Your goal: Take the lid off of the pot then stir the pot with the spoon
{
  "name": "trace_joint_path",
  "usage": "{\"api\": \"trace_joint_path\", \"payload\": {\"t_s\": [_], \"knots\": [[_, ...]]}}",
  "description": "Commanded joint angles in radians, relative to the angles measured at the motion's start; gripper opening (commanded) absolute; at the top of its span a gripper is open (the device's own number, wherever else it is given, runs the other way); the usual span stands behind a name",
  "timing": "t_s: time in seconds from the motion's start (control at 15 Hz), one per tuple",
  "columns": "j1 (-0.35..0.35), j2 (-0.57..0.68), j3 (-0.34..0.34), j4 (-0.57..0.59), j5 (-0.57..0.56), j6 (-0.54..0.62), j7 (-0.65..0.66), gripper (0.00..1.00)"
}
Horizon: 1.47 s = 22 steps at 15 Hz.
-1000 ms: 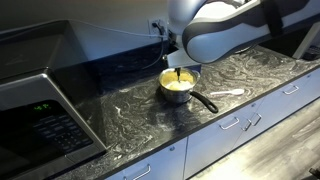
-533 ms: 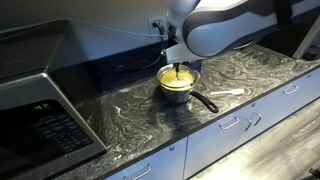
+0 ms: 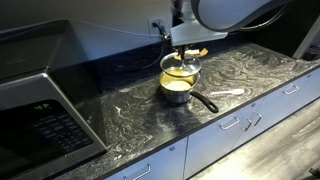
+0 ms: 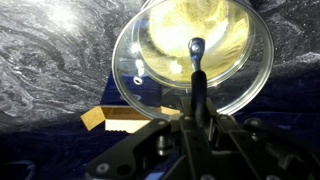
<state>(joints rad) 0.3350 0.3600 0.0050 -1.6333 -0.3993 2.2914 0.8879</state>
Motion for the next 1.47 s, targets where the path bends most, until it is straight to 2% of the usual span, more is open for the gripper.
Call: {"api": "trace_joint_path", "payload": {"t_s": [0.0, 0.33, 0.73, 0.8, 0.87, 1.07, 1.13, 1.4], "knots": [[-0.029, -0.151, -0.006, -0.140, -0.010, -0.034, 0.002, 0.04], [-0.117, -0.285, -0.019, -0.324, -0.052, 0.000, 0.042, 0.04], [-0.231, -0.377, -0.027, -0.496, -0.126, 0.051, 0.083, 0.04], [-0.232, -0.314, -0.009, -0.421, -0.097, 0.012, 0.044, 0.04], [-0.242, -0.319, -0.009, -0.435, -0.098, 0.015, 0.042, 0.14], [-0.242, -0.309, -0.005, -0.432, -0.098, 0.015, 0.041, 0.14], [-0.241, -0.307, -0.002, -0.432, -0.098, 0.015, 0.042, 0.04], [-0.261, -0.172, -0.040, -0.315, -0.123, -0.012, 0.178, 0.04]]}}
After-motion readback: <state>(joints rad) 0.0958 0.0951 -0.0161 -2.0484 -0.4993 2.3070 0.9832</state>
